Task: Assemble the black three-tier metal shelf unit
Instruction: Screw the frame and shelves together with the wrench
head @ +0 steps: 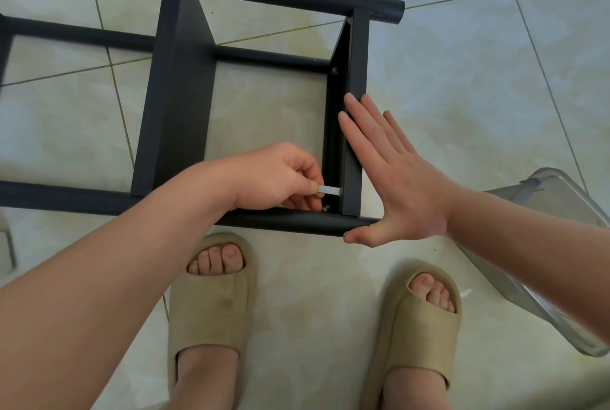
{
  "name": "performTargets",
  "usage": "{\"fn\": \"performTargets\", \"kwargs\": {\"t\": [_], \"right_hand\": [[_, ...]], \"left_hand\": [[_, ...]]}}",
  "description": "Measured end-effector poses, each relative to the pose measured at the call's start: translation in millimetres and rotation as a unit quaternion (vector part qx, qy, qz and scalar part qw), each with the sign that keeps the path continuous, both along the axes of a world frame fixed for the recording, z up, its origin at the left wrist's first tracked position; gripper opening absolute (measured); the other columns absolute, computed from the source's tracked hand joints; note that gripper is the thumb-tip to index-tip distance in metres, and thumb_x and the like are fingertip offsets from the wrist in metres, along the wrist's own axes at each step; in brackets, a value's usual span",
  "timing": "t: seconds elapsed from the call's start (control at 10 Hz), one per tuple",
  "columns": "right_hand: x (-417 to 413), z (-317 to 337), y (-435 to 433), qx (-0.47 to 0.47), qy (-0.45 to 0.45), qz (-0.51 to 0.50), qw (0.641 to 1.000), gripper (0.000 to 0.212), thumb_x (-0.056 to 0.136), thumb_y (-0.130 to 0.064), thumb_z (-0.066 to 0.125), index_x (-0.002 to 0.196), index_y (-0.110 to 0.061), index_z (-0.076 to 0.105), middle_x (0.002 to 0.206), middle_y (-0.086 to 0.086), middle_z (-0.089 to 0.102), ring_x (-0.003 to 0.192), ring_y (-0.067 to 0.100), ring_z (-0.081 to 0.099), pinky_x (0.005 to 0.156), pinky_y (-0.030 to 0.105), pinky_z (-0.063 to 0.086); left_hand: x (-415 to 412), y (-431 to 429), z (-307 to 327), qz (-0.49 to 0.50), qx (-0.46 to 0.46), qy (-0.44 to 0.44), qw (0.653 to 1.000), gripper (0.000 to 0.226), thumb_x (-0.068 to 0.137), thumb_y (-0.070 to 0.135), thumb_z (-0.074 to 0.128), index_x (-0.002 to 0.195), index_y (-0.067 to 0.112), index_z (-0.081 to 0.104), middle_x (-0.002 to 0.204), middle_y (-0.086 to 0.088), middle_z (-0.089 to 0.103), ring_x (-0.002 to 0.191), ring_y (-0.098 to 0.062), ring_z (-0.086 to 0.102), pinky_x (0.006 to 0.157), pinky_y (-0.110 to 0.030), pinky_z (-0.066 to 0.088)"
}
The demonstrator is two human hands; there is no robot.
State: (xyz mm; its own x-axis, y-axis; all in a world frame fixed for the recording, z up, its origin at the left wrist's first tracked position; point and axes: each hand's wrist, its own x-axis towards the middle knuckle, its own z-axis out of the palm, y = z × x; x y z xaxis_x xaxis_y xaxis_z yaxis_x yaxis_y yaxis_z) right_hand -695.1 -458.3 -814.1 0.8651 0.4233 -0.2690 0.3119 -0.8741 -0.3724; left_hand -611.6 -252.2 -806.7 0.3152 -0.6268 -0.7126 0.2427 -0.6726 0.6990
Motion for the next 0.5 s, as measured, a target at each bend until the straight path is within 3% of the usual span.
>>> {"fn": "performTargets", "kwargs": {"t": [0.1, 0.3, 0.5], "right_hand": [[-0.1, -0.7, -0.1, 0.001, -0.005, 0.0, 1.0, 0.133, 0.072, -0.085, 0.052, 0.16, -0.004, -0.006, 0.167, 0.011, -0.02, 0.153, 0.027, -0.022, 0.125, 0.056, 0.002], [0.0, -0.5, -0.2, 0.002, -0.004, -0.001, 1.0, 0.133, 0.071, -0.085, 0.052, 0.16, -0.005, -0.007, 0.167, 0.011, -0.02, 0.153, 0.027, -0.023, 0.125, 0.056, 0.002], [0.2, -0.7, -0.2, 0.0, -0.002, -0.001, 1.0, 0.133, 0.071, -0.086, 0.051, 0.16, -0.005, -0.007, 0.167, 0.011, -0.02, 0.153, 0.027, -0.023, 0.125, 0.055, 0.001]], "left_hand": [[0.9, 1.2, 0.2, -0.021, 0.004, -0.003, 1.0, 0.018, 0.1, 0.007, 0.055, 0.086, 0.013, 0.064, 0.078, 0.004, 0.073, 0.068, -0.003, 0.066, 0.068, -0.017, 0.054], [1.5, 0.6, 0.9, -0.102, 0.031, -0.044, 0.993, 0.016, 0.097, 0.016, 0.061, 0.083, 0.021, 0.067, 0.06, 0.014, 0.062, 0.054, -0.002, 0.051, 0.063, -0.024, 0.041], [3.3, 1.7, -0.2, -0.105, 0.043, -0.071, 0.991, 0.014, 0.094, 0.02, 0.066, 0.082, 0.028, 0.07, 0.065, 0.016, 0.067, 0.057, 0.002, 0.057, 0.067, -0.023, 0.043]]}}
